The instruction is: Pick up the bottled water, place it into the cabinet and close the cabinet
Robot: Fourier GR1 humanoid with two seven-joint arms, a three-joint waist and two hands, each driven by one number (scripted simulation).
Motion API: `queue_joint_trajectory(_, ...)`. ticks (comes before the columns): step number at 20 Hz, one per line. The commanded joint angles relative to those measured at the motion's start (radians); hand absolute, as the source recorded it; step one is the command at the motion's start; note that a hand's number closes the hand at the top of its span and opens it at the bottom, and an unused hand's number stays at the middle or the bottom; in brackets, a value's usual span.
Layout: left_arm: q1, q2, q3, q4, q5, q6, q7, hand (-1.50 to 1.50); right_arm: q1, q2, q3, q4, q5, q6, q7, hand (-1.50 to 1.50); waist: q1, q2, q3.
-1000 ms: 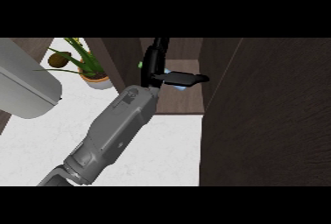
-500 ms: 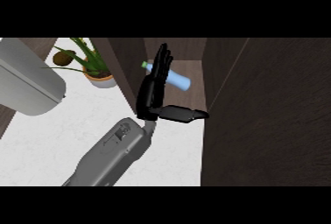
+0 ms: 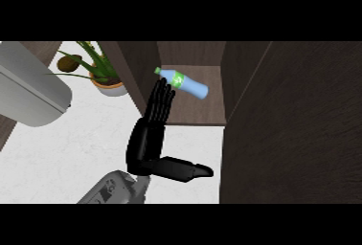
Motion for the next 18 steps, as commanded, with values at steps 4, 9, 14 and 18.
queue_joint_trajectory(4,0.183,0.091,-0.003,-0.172,0.002,-0.01,-0.01,-1.5,0.068,-0.047,0.136,-0.236,0.096,0.063,0.092,1.5,-0.019,0.0,-0.001)
queue_joint_trajectory(9,0.282,0.15,0.009,-0.255,-0.003,-0.034,-0.044,-1.5,0.029,-0.064,0.275,-0.241,0.136,0.04,0.182,1.5,-0.007,0.004,-0.002)
queue_joint_trajectory(14,0.389,0.208,0.02,-0.323,0.009,-0.065,-0.067,-1.5,0.002,-0.064,0.412,-0.247,0.207,0.035,0.228,1.5,-0.01,0.0,-0.003)
queue_joint_trajectory(18,0.471,0.259,0.02,-0.41,-0.008,-0.058,-0.08,-1.5,-0.024,-0.036,0.52,-0.248,0.277,-0.005,0.266,1.5,-0.009,-0.002,-0.003)
